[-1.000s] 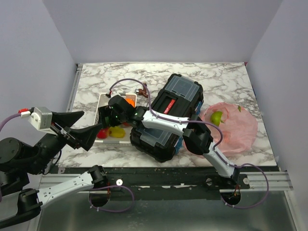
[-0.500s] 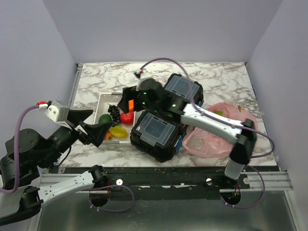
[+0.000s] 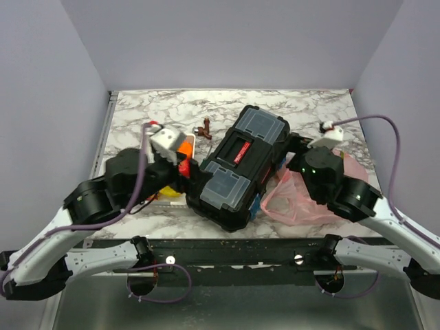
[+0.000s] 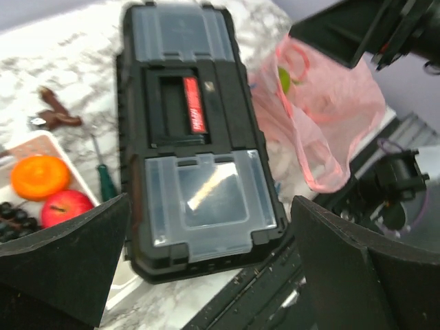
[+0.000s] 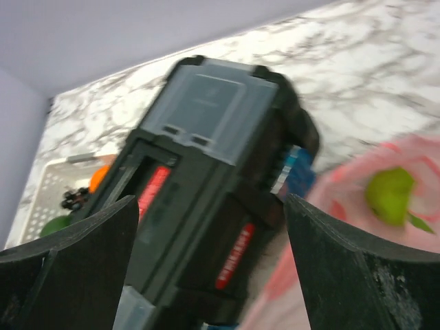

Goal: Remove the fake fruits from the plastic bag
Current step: Take out the fake fruit from the plastic bag.

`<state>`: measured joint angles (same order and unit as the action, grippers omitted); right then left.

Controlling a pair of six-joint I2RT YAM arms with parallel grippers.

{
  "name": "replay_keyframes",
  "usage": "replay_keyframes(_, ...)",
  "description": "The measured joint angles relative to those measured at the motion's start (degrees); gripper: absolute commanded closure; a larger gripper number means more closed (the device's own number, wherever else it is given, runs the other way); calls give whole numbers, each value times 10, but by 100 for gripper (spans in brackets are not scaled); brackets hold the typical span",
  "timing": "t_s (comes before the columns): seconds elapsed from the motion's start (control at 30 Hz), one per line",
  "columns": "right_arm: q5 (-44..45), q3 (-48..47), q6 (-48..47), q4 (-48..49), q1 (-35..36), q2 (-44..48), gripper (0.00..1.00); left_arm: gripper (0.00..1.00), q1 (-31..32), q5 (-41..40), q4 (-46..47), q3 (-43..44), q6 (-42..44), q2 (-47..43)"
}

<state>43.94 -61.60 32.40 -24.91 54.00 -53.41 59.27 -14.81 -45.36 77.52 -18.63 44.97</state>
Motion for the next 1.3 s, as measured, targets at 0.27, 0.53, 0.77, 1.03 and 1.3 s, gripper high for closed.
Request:
replay_keyframes(0.27, 114, 56, 175, -213, -9, 70, 13, 22, 0, 146, 35, 17, -13, 210)
replay_keyframes(0.53, 34, 114, 213, -251, -174, 24, 25, 30, 26, 241, 50, 59, -39, 335)
replay_keyframes(0.77, -134, 167, 143, -167, -350, 4, 47, 41, 89, 178, 43, 139, -19, 443)
replay_keyframes(1.03, -262, 213, 116, -66, -399, -23, 47, 34, 103, 130, 32, 138, -4, 478)
replay_keyframes(1.3, -306, 232, 126, 26, -399, -117, 50, 33, 103, 119, 53, 134, 6, 502)
